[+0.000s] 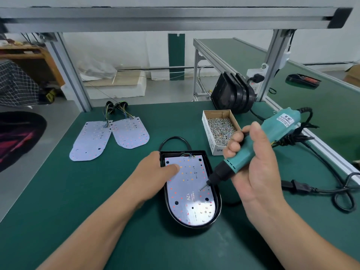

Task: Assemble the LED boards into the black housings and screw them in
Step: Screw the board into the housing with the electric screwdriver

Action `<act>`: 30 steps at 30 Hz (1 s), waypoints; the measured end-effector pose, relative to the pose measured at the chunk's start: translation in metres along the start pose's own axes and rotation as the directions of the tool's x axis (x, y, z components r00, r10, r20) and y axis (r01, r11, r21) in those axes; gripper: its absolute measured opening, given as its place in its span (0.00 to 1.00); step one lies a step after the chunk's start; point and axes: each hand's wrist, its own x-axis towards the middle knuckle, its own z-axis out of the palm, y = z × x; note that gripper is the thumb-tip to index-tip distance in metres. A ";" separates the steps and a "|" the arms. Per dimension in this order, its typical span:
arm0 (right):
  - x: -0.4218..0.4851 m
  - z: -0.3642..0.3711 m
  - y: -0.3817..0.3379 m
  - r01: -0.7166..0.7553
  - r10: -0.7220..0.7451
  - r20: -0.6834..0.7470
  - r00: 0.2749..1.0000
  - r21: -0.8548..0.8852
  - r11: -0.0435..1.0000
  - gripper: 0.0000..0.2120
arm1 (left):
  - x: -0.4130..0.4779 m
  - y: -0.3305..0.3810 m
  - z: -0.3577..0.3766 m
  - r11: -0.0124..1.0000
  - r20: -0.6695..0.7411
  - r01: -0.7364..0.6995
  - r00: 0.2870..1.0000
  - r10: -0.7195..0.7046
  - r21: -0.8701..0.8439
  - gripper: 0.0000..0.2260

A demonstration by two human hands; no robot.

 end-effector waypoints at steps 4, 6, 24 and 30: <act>-0.005 0.001 0.007 -0.029 0.031 0.034 0.999 -0.058 0.998 0.09 | -0.002 0.003 -0.001 1.000 0.034 0.004 0.999 -0.004 -0.017 0.21; -0.005 0.001 0.008 -0.042 0.044 0.036 0.998 -0.067 0.997 0.08 | -0.003 0.004 -0.001 1.000 0.048 0.006 0.999 -0.005 -0.017 0.22; -0.013 0.008 0.011 -0.063 0.072 0.088 0.994 -0.103 0.993 0.07 | -0.004 0.009 0.003 0.997 0.025 -0.025 0.999 0.027 -0.073 0.19; -0.014 0.009 0.009 -0.055 0.067 0.103 0.992 -0.112 0.992 0.07 | -0.004 0.007 0.003 0.998 0.010 -0.006 1.000 0.007 -0.063 0.19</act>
